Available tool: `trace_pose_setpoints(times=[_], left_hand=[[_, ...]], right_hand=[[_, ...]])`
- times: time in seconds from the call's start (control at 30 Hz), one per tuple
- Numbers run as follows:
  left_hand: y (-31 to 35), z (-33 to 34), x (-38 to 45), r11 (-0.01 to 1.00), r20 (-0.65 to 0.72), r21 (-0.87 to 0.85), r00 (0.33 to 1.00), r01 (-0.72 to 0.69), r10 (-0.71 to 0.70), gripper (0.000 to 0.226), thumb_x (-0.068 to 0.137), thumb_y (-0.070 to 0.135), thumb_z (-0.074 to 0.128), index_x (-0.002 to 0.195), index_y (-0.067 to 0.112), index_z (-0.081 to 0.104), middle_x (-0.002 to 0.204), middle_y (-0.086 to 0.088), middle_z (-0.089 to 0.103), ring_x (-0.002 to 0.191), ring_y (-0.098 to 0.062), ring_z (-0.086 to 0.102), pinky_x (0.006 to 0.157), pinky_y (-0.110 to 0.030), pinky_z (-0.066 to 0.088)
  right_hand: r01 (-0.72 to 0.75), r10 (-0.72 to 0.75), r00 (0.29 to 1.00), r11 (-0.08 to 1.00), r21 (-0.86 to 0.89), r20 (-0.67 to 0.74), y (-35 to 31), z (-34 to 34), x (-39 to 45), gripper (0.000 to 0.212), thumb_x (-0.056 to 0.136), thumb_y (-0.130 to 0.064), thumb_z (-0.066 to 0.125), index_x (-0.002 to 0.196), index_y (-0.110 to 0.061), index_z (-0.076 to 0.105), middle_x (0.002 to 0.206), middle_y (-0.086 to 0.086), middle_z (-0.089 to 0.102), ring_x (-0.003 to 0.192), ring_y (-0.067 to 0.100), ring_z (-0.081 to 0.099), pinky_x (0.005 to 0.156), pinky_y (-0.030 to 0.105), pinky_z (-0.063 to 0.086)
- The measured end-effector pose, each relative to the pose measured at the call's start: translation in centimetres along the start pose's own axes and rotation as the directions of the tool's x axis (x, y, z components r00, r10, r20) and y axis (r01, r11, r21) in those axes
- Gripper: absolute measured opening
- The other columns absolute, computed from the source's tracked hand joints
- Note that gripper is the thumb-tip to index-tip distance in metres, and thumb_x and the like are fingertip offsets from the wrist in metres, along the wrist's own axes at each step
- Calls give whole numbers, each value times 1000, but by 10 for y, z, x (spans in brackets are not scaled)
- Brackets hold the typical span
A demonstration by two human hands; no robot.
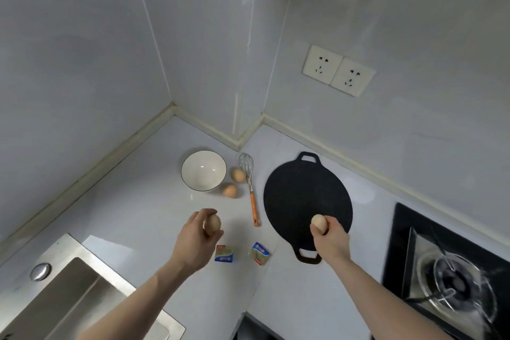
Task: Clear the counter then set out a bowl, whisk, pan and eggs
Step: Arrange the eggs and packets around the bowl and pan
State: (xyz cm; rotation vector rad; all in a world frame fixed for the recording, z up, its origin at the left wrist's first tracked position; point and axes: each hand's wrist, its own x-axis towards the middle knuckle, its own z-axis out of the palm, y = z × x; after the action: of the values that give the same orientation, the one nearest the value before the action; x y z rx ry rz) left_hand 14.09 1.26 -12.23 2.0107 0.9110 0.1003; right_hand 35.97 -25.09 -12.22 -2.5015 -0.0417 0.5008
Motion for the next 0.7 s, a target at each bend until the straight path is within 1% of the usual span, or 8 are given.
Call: trace_pose_setpoints(times=[0.1, 0.2, 0.3, 0.37, 0.43, 0.47, 0.57, 0.7], left_hand=[[32, 17, 7, 996, 50, 20, 995, -82, 81, 44, 84, 29, 76, 124, 34, 57, 114, 10, 57, 84, -19, 67, 78, -39, 57], [63, 31, 16, 987, 88, 47, 985, -153, 149, 43, 86, 29, 75, 125, 33, 57, 111, 10, 58, 83, -20, 66, 79, -38, 56], [88, 45, 26, 980, 138, 33, 972, -195, 188, 41, 87, 28, 73, 122, 37, 55, 107, 7, 64, 79, -12, 68, 77, -31, 55], [98, 51, 32, 972, 165, 51, 962, -230, 219, 43, 86, 30, 74, 123, 37, 54, 112, 8, 63, 85, -16, 69, 84, -36, 56], [109, 58, 34, 960, 180, 86, 951, -268, 249, 45, 86, 29, 75, 126, 32, 55, 113, 7, 58, 88, -22, 67, 88, -40, 55], [115, 61, 34, 956, 184, 101, 949, -277, 256, 45, 86, 29, 76, 127, 30, 56, 113, 6, 57, 91, -23, 66, 89, -39, 54], [124, 70, 29, 944, 187, 151, 946, -292, 263, 46, 87, 28, 76, 129, 26, 57, 117, 5, 58, 100, -20, 59, 92, -35, 51], [123, 79, 18, 947, 218, 185, 950, -264, 222, 48, 88, 29, 76, 131, 29, 55, 118, 9, 55, 105, -17, 55, 94, -33, 50]], right_hand=[[-115, 114, 992, 993, -21, -51, 31, -22, 12, 31, 94, -32, 68, 120, -16, 61, 111, 9, 68, 105, 34, 61, 92, 46, 54], [-146, 147, 989, 988, 53, -8, 42, -35, 17, 32, 97, -29, 65, 122, -11, 61, 107, 7, 65, 96, 28, 60, 84, 38, 49], [-110, 106, 994, 988, 105, 36, 44, -40, 23, 32, 97, -27, 65, 125, -11, 60, 106, 4, 63, 97, 24, 58, 84, 33, 44], [-88, 80, 995, 985, 150, 56, 38, -39, 25, 34, 97, -25, 67, 127, -12, 59, 108, 2, 63, 100, 22, 58, 87, 33, 45], [-82, 71, 995, 981, 174, 70, 38, -37, 25, 34, 97, -24, 68, 128, -14, 59, 109, 0, 61, 100, 21, 57, 87, 32, 44], [-77, 65, 995, 980, 181, 74, 38, -35, 24, 34, 97, -24, 68, 128, -15, 59, 108, 0, 61, 100, 21, 57, 86, 32, 44], [-65, 47, 995, 974, 218, 88, 35, -26, 18, 32, 95, -24, 69, 125, -17, 60, 109, 1, 63, 98, 21, 59, 84, 32, 45], [-63, 29, 992, 957, 283, 124, 22, -12, 10, 27, 94, -24, 69, 120, -20, 60, 109, 0, 65, 100, 22, 61, 83, 30, 45]])
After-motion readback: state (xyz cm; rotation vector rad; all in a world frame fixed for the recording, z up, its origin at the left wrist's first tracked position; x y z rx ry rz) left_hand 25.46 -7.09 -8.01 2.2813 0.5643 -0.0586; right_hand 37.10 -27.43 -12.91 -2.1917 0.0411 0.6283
